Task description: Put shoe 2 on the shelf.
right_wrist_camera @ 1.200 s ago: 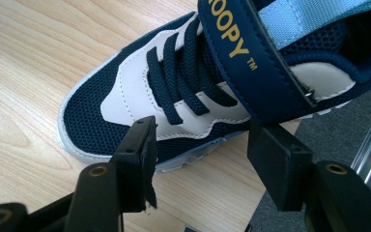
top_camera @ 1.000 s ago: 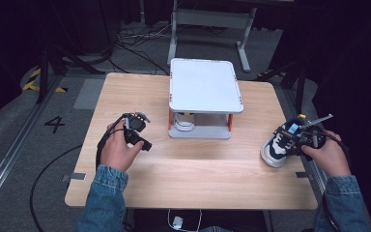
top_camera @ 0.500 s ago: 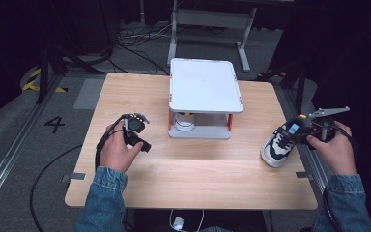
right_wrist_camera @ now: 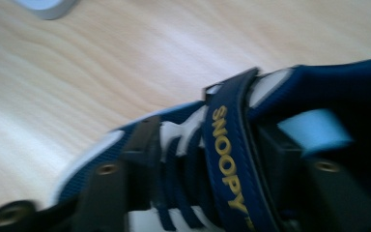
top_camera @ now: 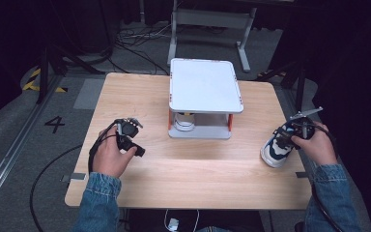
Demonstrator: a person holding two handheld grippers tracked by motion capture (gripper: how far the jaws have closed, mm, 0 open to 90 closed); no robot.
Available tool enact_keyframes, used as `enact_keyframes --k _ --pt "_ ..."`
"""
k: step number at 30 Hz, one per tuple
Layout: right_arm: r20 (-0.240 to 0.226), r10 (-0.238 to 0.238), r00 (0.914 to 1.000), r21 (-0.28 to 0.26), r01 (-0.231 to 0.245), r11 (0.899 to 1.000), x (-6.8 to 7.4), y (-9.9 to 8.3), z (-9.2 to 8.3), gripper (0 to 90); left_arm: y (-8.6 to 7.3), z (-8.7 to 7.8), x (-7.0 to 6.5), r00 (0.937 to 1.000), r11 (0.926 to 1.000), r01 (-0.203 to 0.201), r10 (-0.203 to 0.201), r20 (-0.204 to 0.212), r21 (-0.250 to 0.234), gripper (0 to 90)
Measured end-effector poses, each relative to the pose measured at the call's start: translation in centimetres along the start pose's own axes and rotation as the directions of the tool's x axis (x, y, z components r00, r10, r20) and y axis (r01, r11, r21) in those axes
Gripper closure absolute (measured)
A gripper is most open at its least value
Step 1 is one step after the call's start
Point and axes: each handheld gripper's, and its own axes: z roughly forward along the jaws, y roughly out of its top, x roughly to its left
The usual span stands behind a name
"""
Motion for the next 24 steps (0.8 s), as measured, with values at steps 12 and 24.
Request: enact_keyframes --k 12,24 --pt "-0.134 -0.069 0.9885 -0.022 0.067 0.998 5.6 2.0 -3.0 76.0 -0.1 0.0 0.1 1.0 1.0 0.004 -0.004 -0.003 0.002 24.5" --pt "-0.25 -0.173 0.9527 0.01 0.181 0.983 15.7 4.0 1.1 70.5 0.4 -0.1 -0.1 0.9999 0.9999 -0.012 0.012 0.007 -0.008 24.6"
